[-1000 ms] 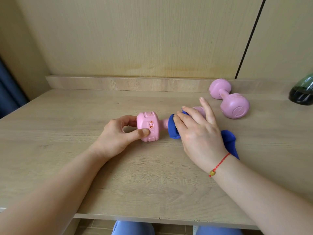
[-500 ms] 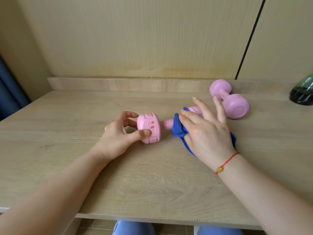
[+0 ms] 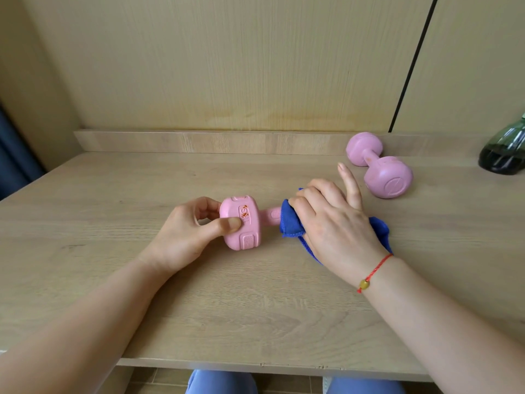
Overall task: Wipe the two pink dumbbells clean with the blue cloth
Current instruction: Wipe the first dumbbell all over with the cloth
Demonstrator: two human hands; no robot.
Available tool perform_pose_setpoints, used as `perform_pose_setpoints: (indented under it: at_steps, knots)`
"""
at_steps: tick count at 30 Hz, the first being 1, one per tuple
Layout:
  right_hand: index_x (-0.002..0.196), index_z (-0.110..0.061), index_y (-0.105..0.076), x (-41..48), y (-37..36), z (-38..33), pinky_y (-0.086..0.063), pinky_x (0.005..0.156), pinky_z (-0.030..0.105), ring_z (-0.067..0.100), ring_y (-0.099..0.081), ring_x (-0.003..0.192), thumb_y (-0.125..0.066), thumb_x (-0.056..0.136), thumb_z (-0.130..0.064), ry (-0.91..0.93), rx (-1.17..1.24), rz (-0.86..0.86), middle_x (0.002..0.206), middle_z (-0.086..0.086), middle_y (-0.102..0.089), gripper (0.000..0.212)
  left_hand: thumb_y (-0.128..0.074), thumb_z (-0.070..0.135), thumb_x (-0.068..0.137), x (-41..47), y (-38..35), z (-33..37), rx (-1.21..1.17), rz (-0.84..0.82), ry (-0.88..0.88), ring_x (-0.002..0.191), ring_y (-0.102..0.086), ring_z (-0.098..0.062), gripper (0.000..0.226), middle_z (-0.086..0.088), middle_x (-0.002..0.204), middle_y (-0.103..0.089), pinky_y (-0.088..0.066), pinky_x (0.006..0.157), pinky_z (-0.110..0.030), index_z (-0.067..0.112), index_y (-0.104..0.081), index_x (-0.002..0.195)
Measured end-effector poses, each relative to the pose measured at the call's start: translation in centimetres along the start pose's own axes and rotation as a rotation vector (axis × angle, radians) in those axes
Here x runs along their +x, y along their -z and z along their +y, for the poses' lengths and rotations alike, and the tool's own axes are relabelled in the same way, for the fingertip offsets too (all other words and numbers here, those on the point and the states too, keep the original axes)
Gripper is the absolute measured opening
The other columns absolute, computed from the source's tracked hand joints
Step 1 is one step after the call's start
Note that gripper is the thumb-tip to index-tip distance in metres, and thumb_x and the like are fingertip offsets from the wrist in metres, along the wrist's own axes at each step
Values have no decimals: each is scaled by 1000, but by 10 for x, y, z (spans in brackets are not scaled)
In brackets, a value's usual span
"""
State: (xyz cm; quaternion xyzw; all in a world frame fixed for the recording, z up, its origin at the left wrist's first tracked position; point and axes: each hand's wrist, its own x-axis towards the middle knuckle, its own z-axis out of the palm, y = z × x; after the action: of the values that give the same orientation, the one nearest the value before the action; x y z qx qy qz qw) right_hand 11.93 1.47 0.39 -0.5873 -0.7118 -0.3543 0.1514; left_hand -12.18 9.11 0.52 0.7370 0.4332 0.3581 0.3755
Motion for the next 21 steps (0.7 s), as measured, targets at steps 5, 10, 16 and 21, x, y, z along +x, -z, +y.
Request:
perform_pose_setpoints:
  at_steps: [5,10,16,21]
  knots:
    - [106,-14,-64,1,1,2,-8,118,58,25,-52,116,-60,77,1,5,61,-34,102,-3,-63,34,-40,82,64,-1,-2,-4,320,82,-59,110,-43,19,67,16,95,-69,4,116,-44,27,-74,80]
    - [115,-17,-67,3,-3,3,-7,117,59,27,-51,124,-46,85,-3,-26,107,-15,114,-10,-67,39,-20,95,67,2,-3,-6,394,96,-45,99,-48,7,98,-6,83,-64,0,114,-46,8,-64,77]
    - [116,-19,-68,1,-7,2,-8,116,59,27,-53,123,-39,82,-6,-63,165,-20,116,-11,-67,46,-31,83,71,-1,-3,0,307,96,-52,98,-51,11,51,10,80,-66,-1,116,-53,48,-67,75]
    - [116,-13,-68,0,-5,-9,-9,116,59,28,-55,122,-59,76,-2,-65,176,19,119,-3,-68,42,-45,86,60,-5,-1,5,324,49,-66,118,-47,3,47,19,103,-68,-1,118,-52,58,-62,94]
